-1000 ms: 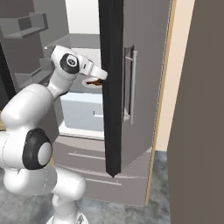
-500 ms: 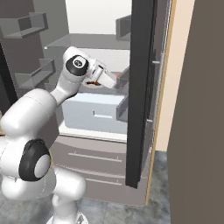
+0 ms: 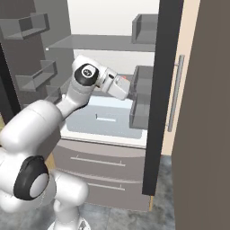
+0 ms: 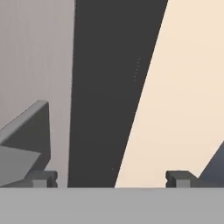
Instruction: Retrieve the chicken drumstick from the fridge and place it on the saucepan with marinade on the stove.
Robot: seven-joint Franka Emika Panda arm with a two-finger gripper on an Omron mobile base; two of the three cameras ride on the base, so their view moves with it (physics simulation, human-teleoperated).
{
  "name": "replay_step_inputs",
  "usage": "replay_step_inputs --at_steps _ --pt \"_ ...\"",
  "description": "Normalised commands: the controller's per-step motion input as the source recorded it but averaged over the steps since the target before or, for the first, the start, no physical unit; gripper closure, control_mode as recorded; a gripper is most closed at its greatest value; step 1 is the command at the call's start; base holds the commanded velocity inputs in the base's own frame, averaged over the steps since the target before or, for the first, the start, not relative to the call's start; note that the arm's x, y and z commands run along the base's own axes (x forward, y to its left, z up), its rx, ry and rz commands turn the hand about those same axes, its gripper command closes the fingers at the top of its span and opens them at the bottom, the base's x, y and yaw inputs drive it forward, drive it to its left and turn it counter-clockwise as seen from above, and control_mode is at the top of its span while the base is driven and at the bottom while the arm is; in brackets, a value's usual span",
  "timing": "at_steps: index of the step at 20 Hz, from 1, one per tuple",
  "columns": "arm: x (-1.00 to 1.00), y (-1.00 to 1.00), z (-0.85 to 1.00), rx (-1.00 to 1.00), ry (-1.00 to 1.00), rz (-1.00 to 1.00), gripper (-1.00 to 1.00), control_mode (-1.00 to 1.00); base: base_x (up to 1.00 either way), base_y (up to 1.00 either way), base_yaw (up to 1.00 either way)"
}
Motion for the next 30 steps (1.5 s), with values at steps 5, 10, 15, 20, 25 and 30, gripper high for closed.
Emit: replay_step_inputs --at_steps 5,10,15,20,25,30 --pt "0.26 -0.73 -0.06 0.09 -0.03 -0.01 -1.00 -1.00 0.00 0.00 0.00" --pt "-0.78 0.71 0.30 -0.02 -0.04 0.13 -1.00 -1.00 0.00 0.00 0.00" --pt "-0.81 1.00 0.47 -0.09 0.04 0.25 -1.00 -1.00 0.00 0.00 0.00" --pt "-0.66 1.00 0.12 0.00 0.11 0.37 -1.00 -1.00 0.00 0.00 0.00" --pt "-0.51 0.73 -0.02 0.17 0.16 0.51 -1.00 -1.00 0.00 0.00 0.00" --pt "-0.22 0.41 0.00 0.34 0.21 0.46 -1.00 -1.00 0.00 0.00 0.00"
